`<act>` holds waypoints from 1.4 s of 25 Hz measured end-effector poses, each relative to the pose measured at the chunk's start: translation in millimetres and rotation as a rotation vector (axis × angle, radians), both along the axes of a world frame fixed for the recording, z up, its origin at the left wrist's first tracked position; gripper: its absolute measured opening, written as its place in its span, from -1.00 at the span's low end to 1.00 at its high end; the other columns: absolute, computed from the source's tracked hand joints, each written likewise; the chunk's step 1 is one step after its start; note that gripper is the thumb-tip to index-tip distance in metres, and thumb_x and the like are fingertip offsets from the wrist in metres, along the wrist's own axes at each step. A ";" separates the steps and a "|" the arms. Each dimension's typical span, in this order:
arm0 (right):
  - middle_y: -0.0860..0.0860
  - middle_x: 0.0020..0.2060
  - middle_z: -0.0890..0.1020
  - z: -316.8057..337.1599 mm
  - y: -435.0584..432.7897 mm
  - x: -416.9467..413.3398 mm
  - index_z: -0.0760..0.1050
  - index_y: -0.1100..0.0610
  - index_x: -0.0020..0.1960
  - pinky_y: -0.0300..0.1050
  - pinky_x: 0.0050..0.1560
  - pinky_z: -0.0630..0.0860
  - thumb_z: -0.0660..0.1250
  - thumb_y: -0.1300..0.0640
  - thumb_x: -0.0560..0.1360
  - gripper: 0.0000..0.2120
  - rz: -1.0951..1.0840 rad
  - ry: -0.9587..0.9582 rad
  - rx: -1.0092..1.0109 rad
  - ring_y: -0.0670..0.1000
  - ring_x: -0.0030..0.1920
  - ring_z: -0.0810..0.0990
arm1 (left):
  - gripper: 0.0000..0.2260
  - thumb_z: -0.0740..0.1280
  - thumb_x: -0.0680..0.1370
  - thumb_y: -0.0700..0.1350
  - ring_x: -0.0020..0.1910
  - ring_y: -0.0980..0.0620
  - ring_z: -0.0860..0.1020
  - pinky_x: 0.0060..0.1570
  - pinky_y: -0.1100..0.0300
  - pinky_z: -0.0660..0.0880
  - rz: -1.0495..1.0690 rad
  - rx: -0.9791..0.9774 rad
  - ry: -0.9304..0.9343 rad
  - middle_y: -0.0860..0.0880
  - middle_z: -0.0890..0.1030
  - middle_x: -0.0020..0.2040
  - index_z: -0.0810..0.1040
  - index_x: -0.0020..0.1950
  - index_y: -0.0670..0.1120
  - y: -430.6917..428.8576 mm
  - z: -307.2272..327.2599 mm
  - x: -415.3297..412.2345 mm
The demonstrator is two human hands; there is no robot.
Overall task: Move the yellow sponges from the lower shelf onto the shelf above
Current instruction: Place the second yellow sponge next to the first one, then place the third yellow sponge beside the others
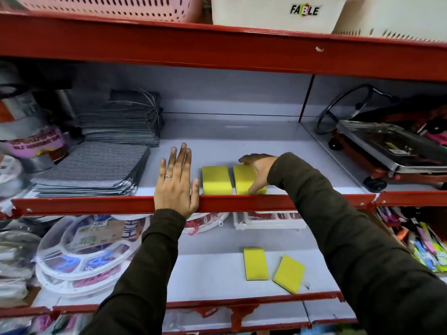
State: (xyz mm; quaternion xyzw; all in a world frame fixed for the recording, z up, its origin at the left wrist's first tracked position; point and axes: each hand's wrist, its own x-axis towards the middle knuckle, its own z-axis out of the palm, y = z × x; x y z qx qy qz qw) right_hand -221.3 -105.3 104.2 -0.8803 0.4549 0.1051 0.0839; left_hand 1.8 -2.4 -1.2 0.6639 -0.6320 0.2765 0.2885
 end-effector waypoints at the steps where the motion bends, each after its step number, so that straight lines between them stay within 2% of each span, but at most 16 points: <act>1: 0.06 0.54 0.26 -1.8 -1.2 -0.2 0.08 0.06 0.56 -0.01 0.49 0.27 0.54 -0.12 0.30 0.00 0.001 -0.007 0.029 0.10 0.51 0.27 | -0.37 0.05 0.59 0.00 0.64 -0.15 0.00 0.61 -0.11 -0.08 -0.003 0.000 0.001 -0.19 0.10 0.64 0.10 0.62 -0.24 -0.1 0.2 0.0; 3: 0.05 0.53 0.28 0.3 0.7 -4.8 0.10 0.02 0.56 0.02 0.47 0.30 0.53 -0.11 0.28 -0.01 0.002 -0.070 0.023 0.09 0.50 0.29 | -0.37 0.04 0.59 0.00 0.64 -0.15 0.01 0.61 -0.12 -0.06 0.001 0.000 0.002 -0.19 0.10 0.64 0.10 0.62 -0.23 0.0 0.0 0.2; 5: 0.06 0.46 0.35 7.7 13.9 -15.9 0.20 0.01 0.51 -0.03 0.40 0.37 0.50 -0.10 0.24 -0.08 0.015 -0.206 -0.055 0.09 0.43 0.36 | -0.37 0.04 0.59 0.00 0.64 -0.15 0.01 0.62 -0.09 -0.10 0.010 -0.002 -0.007 -0.18 0.09 0.64 0.10 0.62 -0.23 0.5 -0.3 -1.5; 7: 0.04 0.29 0.49 14.2 38.3 -29.5 0.38 0.03 0.38 -0.29 0.15 0.46 0.51 0.00 0.27 -0.29 0.052 -0.390 -0.082 0.03 0.21 0.52 | -0.37 0.05 0.59 0.00 0.64 -0.14 0.00 0.62 -0.05 -0.15 0.025 -0.007 -0.013 -0.18 0.09 0.64 0.09 0.63 -0.22 0.5 -1.0 -2.0; 9: 0.02 0.09 0.62 9.2 67.3 -42.5 0.53 0.08 0.20 -0.45 -0.14 0.47 0.52 0.15 0.33 -0.54 0.062 -0.508 0.048 -0.03 -0.07 0.61 | -0.37 0.04 0.59 0.01 0.64 -0.14 0.00 0.61 -0.03 -0.18 0.055 -0.010 -0.005 -0.17 0.08 0.65 0.08 0.63 -0.22 0.4 -2.4 -4.8; 11: 0.00 -0.02 0.69 -15.2 89.2 -48.7 0.60 0.12 0.13 -0.41 -0.20 0.50 0.53 0.19 0.34 -0.64 0.011 -0.459 0.273 -0.17 -0.24 0.62 | -0.37 0.02 0.60 0.02 0.64 -0.14 -0.01 0.61 -0.03 -0.18 0.092 -0.019 0.019 -0.18 0.07 0.65 0.06 0.63 -0.21 -0.1 -2.3 -7.4; 12: 0.00 0.00 0.70 -34.3 93.7 -48.8 0.60 0.13 0.15 -0.40 -0.17 0.52 0.54 0.16 0.35 -0.62 -0.017 -0.357 0.358 -0.22 -0.24 0.61 | -0.37 0.00 0.60 0.02 0.64 -0.14 -0.01 0.61 -0.03 -0.19 0.103 -0.020 0.032 -0.18 0.07 0.65 0.06 0.64 -0.21 -1.0 -2.4 -8.3; 13: 0.01 0.07 0.69 -57.2 93.0 -47.3 0.59 0.14 0.19 -0.35 -0.07 0.55 0.55 0.10 0.35 -0.56 -0.039 -0.229 0.408 -0.19 -0.15 0.64 | -0.38 0.00 0.61 0.03 0.64 -0.14 -0.01 0.61 -0.03 -0.20 0.109 -0.024 0.037 -0.18 0.06 0.65 0.05 0.64 -0.21 -1.2 -2.5 -9.1; 14: 0.03 0.16 0.66 -82.0 89.1 -45.1 0.56 0.14 0.25 -0.24 0.09 0.56 0.56 0.03 0.35 -0.49 -0.061 -0.105 0.428 -0.09 0.01 0.65 | -0.38 0.00 0.61 0.02 0.64 -0.13 -0.02 0.61 -0.02 -0.21 0.111 -0.026 0.032 -0.17 0.06 0.65 0.04 0.64 -0.20 -1.5 -2.9 -9.8; 16: 0.08 0.36 0.52 -132.6 74.3 -37.9 0.44 0.15 0.38 -0.08 0.33 0.45 0.55 -0.04 0.34 -0.32 -0.113 0.061 0.422 0.09 0.30 0.52 | -0.38 0.01 0.61 0.00 0.64 -0.12 -0.05 0.61 -0.03 -0.20 0.104 -0.028 0.018 -0.17 0.05 0.65 0.03 0.64 -0.19 -2.8 -3.5 -10.0; 18: 0.13 0.50 0.33 -179.1 59.5 -31.9 0.23 0.17 0.51 -0.03 0.46 0.31 0.55 0.00 0.35 -0.15 -0.145 0.106 0.391 0.14 0.47 0.34 | -0.39 0.02 0.61 -0.02 0.64 -0.12 -0.02 0.61 -0.04 -0.16 0.084 -0.055 0.011 -0.17 0.08 0.65 0.06 0.64 -0.19 -3.2 -4.6 -9.4; 21: 0.15 0.59 0.07 -231.4 48.3 -27.7 -0.04 0.21 0.58 0.03 0.57 0.11 0.56 0.09 0.34 0.04 -0.128 0.165 0.338 0.13 0.59 0.07 | -0.40 0.02 0.61 -0.02 0.63 -0.13 0.03 0.61 -0.04 -0.15 0.070 -0.099 0.014 -0.18 0.13 0.63 0.11 0.63 -0.20 -4.5 -5.0 -8.0; 24: 0.12 0.60 0.04 -261.1 52.2 -31.8 -0.10 0.18 0.59 0.16 0.57 0.07 0.56 0.09 0.33 0.08 -0.142 0.222 0.314 0.12 0.60 0.02 | -0.40 0.01 0.61 -0.01 0.63 -0.14 0.04 0.61 -0.03 -0.17 0.073 -0.117 0.003 -0.19 0.14 0.63 0.13 0.62 -0.22 -5.0 -5.2 -7.7; 28: 0.10 0.55 0.19 -277.6 60.3 -39.2 0.00 0.13 0.57 0.11 0.50 0.23 0.54 0.00 0.31 0.03 -0.193 0.144 0.275 0.14 0.52 0.23 | -0.39 0.02 0.60 0.00 0.62 -0.17 0.08 0.61 -0.05 -0.15 0.064 -0.115 0.007 -0.20 0.15 0.63 0.13 0.62 -0.22 -4.6 -4.8 -7.1; 32: 0.10 0.42 0.39 -253.0 67.8 -40.0 0.14 0.09 0.52 0.09 0.39 0.35 0.48 -0.24 0.23 0.00 -0.153 0.080 0.155 0.17 0.37 0.42 | -0.39 0.01 0.60 0.02 0.63 -0.16 0.06 0.61 -0.05 -0.16 0.064 -0.107 0.011 -0.20 0.16 0.63 0.12 0.63 -0.20 -4.4 -4.0 -7.4; 35: 0.11 0.32 0.48 -211.1 81.4 -39.8 0.24 0.06 0.45 0.08 0.34 0.39 0.48 -0.27 0.19 -0.05 -0.124 -0.028 0.108 0.18 0.29 0.47 | -0.39 0.00 0.60 0.02 0.63 -0.16 0.04 0.61 -0.02 -0.20 0.063 -0.095 0.019 -0.20 0.14 0.63 0.08 0.64 -0.19 -3.7 -4.2 -7.2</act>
